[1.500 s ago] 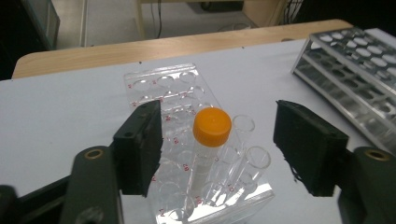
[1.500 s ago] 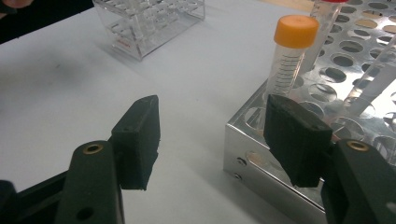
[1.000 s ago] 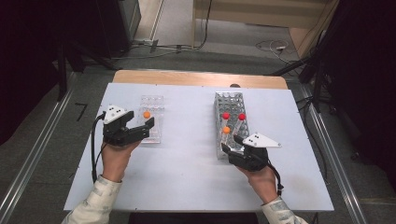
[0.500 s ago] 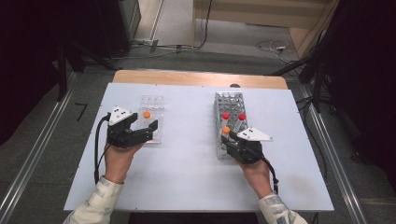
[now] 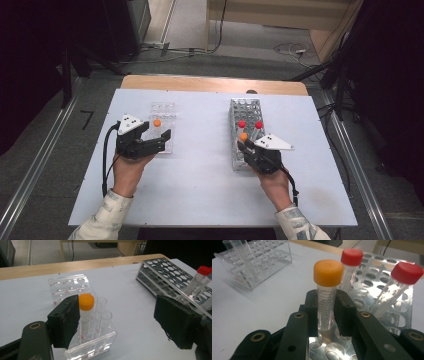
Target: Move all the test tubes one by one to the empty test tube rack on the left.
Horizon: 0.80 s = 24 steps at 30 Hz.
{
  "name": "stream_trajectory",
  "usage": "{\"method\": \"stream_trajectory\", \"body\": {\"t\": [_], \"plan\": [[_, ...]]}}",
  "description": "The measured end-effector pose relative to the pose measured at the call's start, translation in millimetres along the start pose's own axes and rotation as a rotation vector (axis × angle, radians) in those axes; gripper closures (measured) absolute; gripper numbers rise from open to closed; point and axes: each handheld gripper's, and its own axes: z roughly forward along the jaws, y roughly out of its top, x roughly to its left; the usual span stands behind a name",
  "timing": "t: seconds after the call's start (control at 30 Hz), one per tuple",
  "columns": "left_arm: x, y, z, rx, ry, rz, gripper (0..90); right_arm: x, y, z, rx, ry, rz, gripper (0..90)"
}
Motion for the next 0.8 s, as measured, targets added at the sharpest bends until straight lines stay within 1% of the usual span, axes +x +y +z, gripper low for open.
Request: {"method": "stream_trajectory", "body": {"t": [0.1, 0.17, 0.3, 0.4, 0.5, 0.63, 0.8], "plan": [[-0.5, 0.2, 0.0, 0.0, -0.002, 0.001, 21.4, 0.5, 10.0, -9.1, -0.036, -0.002, -0.005, 72.0], [-0.9, 0.1, 0.3, 0.001, -0.001, 0.002, 21.4, 1.1, 16.7, -14.6, -0.059, -0.001, 0.0, 72.0], [-1.9, 0.4, -0.1, 0.0, -0.008, 0.0, 21.4, 5.4, 25.8, -22.3, -0.089, 0.019, -0.005, 72.1], [-3.1, 1.1, -1.2, -0.005, -0.012, 0.001, 21.4, 12.1, 28.9, -23.3, -0.092, 0.041, -0.02, 72.1], [-4.3, 1.6, -2.6, -0.008, -0.018, 0.003, 21.3, 20.5, 29.5, -20.6, -0.082, 0.069, -0.032, 72.1], [-6.5, 2.1, -3.3, -0.008, -0.026, 0.011, 20.6, 31.3, 29.6, -13.8, -0.068, 0.102, -0.051, 72.1], [-10.2, 3.6, -5.3, -0.016, -0.044, 0.016, 18.3, 45.2, 30.7, -2.4, -0.048, 0.141, -0.06, 72.1]]}}
